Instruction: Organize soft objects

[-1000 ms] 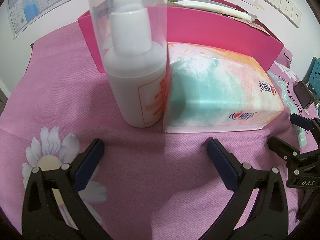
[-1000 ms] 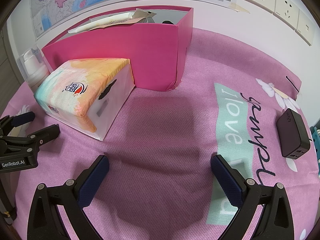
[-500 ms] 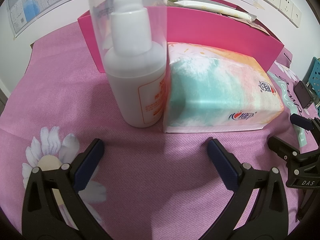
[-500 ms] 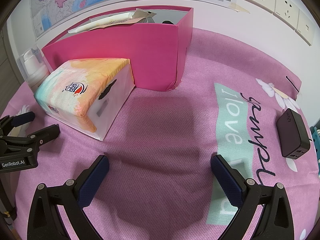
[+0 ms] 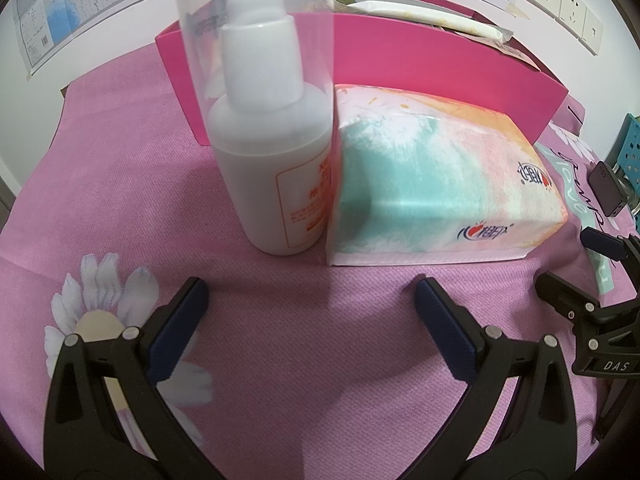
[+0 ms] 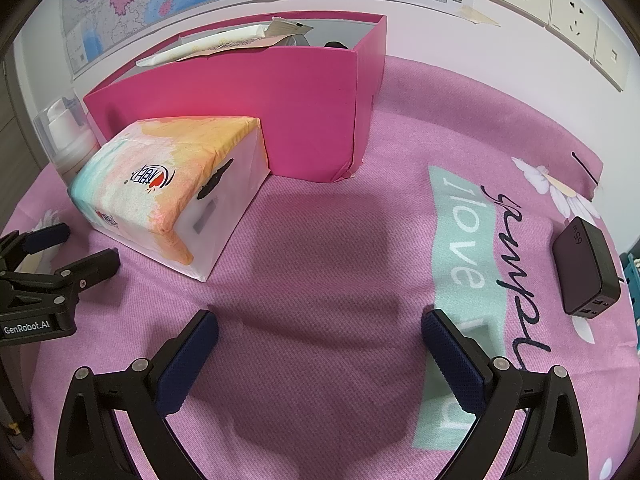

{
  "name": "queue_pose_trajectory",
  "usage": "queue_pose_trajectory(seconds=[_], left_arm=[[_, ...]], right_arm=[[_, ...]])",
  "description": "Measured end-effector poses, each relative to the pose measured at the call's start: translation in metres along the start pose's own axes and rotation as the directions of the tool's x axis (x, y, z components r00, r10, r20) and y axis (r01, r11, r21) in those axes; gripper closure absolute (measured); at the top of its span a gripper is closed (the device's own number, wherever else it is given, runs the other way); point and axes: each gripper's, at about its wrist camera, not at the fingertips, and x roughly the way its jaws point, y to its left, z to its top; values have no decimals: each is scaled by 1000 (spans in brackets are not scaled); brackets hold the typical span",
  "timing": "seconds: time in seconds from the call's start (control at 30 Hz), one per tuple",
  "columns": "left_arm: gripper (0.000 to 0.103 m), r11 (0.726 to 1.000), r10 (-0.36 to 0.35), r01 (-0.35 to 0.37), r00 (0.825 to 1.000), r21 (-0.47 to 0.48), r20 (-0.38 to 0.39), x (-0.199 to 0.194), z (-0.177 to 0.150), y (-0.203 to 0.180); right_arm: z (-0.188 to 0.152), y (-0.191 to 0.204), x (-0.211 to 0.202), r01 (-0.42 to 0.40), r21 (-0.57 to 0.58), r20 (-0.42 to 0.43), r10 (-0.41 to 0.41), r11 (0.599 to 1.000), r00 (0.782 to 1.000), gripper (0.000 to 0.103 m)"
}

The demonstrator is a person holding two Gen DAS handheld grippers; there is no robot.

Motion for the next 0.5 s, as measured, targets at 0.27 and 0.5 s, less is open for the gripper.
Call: queue_pose_trajectory(seconds=[0.27,0.5], left_arm=[[0,1000,1,-1,1000,0,0,0,0,0],[0,998,39,-39,999,-53,-1,1,-3,-6]], right_arm=[[0,0,0,1,0,1,-1,1000,1000,0],[1,0,1,6,8,1,-6,1000,1000,0]])
